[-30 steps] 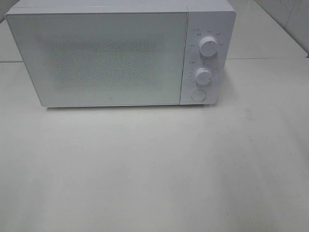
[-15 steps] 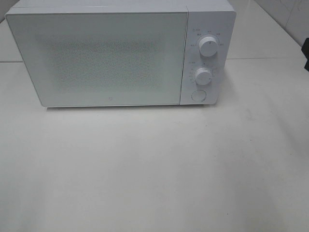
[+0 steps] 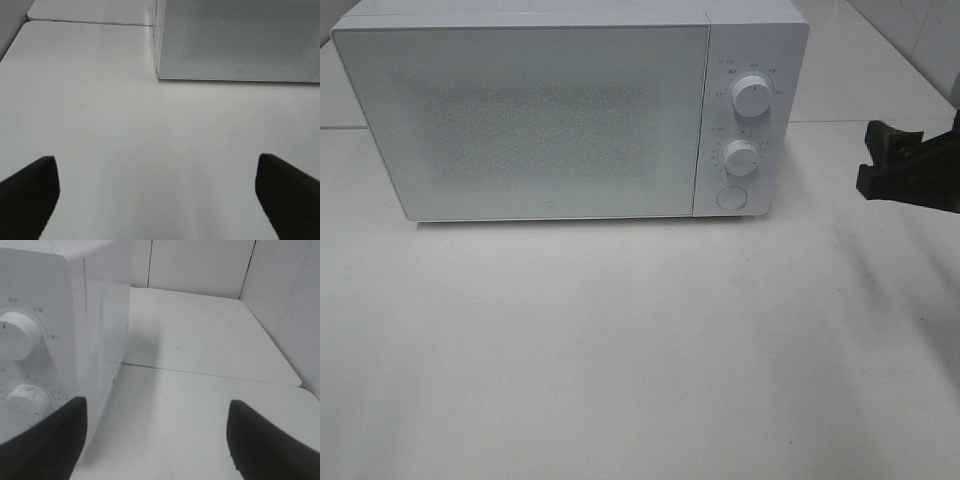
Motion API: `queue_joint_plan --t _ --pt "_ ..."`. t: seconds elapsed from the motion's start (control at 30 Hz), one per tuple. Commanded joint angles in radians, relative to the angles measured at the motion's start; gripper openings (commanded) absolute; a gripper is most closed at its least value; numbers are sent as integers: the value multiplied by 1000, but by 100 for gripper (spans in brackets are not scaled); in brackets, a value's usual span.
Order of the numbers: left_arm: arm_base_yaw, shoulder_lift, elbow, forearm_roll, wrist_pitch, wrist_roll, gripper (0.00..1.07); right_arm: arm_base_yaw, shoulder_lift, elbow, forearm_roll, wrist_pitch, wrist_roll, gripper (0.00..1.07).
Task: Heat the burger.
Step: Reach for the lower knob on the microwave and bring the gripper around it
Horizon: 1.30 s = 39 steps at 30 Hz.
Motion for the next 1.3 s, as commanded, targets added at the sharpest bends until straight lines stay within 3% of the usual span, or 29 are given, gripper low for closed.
queue_joint_plan --t 0.03,0.23,0.3,0.67,1.1,1.3 --pt "3 -15 2 -5 1 0 100 94 47 2 120 -83 -70 76" --pt "3 -15 2 -5 1 0 100 236 116 1 219 -175 -76 76" --pt "3 -15 2 -5 1 0 100 333 159 0 303 -238 -76 76" --pt "3 -15 2 -5 1 0 100 585 267 -52 613 -324 -75 76" --pt "3 -15 2 -4 1 0 100 607 304 -108 614 -318 -73 76" --pt "3 -15 2 -4 1 0 100 556 380 -168 564 -298 -75 76"
